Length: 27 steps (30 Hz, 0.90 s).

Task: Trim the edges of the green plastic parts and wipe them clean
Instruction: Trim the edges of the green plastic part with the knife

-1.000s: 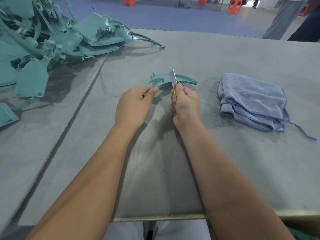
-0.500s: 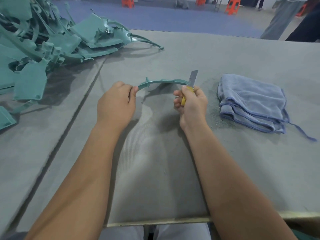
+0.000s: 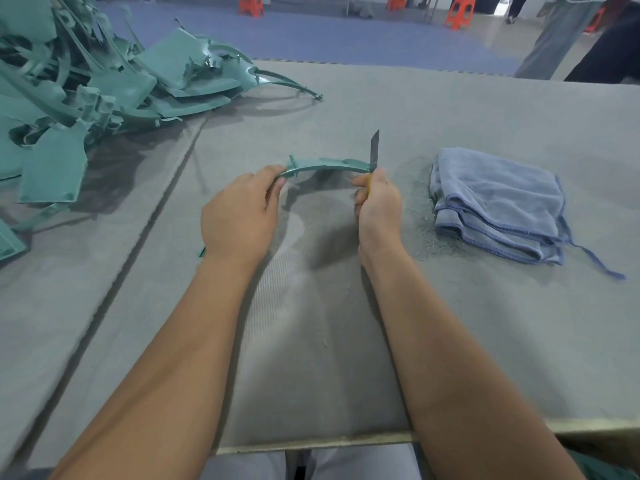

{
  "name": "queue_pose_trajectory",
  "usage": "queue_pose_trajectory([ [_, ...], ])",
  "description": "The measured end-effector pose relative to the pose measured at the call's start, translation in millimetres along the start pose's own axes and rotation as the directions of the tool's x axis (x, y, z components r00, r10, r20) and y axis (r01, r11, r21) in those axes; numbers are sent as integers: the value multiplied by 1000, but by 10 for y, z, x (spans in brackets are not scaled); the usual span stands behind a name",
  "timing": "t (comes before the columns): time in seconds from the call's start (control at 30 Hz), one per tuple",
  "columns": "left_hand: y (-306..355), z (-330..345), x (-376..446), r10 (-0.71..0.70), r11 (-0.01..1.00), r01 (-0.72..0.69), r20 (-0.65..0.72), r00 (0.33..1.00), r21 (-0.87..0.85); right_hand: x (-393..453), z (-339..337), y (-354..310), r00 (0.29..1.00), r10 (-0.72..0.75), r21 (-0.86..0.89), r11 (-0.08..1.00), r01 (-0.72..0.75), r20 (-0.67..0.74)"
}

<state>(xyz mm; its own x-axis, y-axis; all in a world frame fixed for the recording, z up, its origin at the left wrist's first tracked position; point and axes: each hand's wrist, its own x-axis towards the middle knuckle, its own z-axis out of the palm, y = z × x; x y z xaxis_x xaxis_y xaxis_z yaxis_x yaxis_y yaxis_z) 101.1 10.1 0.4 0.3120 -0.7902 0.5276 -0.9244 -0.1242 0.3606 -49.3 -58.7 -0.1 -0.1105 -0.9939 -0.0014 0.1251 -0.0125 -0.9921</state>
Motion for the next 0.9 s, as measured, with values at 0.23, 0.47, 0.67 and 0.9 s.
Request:
queue_pose_trajectory([
  [0.23,11,37,-35,-45,999,45,-13,999,-2,9,-45,36,999,-16,6,1000,17,-29],
  [0.47,17,51,-34,-57,998,57,-21,998,-1,67,-54,81,992,-22,19,1000,24,-126],
  [0.67,26,60,-30,-24,999,23,6,1000,35,126,-13,159,986,-119,-113,988,106,-114],
  [0.9,30,64,-36,-28,999,28,-12,1000,38,124,13,193,991,-135,-134,982,132,-11],
])
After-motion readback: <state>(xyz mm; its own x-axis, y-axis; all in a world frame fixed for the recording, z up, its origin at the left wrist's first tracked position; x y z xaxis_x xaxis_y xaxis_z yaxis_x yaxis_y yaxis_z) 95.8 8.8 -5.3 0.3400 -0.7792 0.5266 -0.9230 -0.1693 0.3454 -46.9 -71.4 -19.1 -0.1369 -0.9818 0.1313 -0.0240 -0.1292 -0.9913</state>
